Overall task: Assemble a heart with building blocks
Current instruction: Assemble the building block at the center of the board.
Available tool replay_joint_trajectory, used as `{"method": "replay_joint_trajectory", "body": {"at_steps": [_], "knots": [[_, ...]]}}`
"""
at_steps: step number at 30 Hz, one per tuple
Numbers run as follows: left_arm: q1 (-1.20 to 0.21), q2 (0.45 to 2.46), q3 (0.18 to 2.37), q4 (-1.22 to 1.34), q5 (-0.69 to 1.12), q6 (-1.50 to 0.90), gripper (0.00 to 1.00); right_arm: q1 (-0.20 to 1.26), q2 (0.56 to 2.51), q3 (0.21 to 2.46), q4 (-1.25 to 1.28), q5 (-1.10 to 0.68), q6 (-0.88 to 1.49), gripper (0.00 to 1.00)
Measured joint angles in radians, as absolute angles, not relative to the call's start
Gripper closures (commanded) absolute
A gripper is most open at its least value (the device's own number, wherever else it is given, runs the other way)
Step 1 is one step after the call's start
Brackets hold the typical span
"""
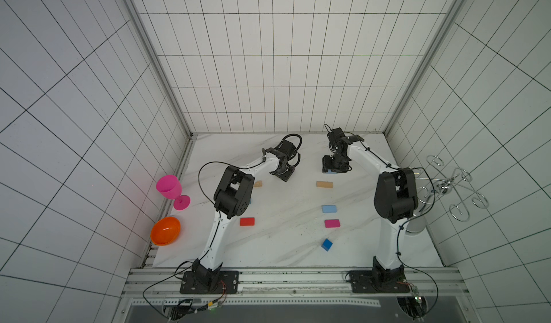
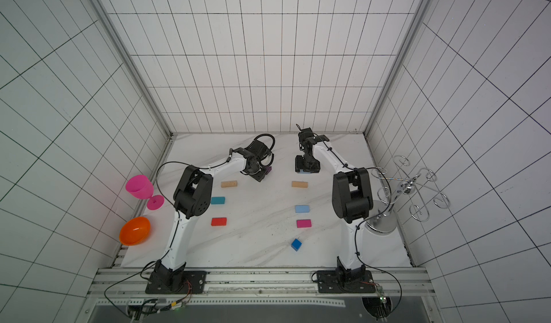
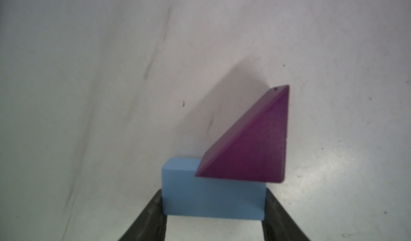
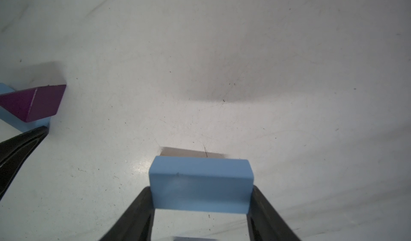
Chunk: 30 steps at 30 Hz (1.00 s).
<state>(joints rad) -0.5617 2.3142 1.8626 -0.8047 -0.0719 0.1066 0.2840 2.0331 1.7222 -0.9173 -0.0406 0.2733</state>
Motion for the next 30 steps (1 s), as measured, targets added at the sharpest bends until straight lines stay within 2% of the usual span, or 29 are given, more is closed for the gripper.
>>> {"method": "replay_joint_trajectory", "body": {"at_steps": [8,11,13,16,19,30], "knots": [[-0.562,2.322,1.875,-0.804,-0.070,0.110,0.45,0.284,2.033,1.722,-0.918,-0.043,0.274,0.57],[-0.562,2.323,1.876,-0.803,-0.070,0.111,0.40,0.284,2.033,1.722,-0.918,-0.044,0.276,0.57],[-0.561,2.323,1.876,-0.802,-0.071,0.114,0.34,0.284,2.033,1.722,-0.918,-0.044,0.277,0.57],[-0.561,2.323,1.876,-0.792,-0.073,0.118,0.12,0.284,2.033,1.717,-0.918,-0.044,0.277,0.57],[-0.560,2.323,1.876,-0.780,-0.075,0.115,0.02,0.284,2.033,1.710,-0.918,-0.044,0.281,0.57],[-0.556,2.262,1.791,-0.751,-0.094,0.107,0.01,0.289,2.033,1.707,-0.918,-0.051,0.271,0.58]]}}
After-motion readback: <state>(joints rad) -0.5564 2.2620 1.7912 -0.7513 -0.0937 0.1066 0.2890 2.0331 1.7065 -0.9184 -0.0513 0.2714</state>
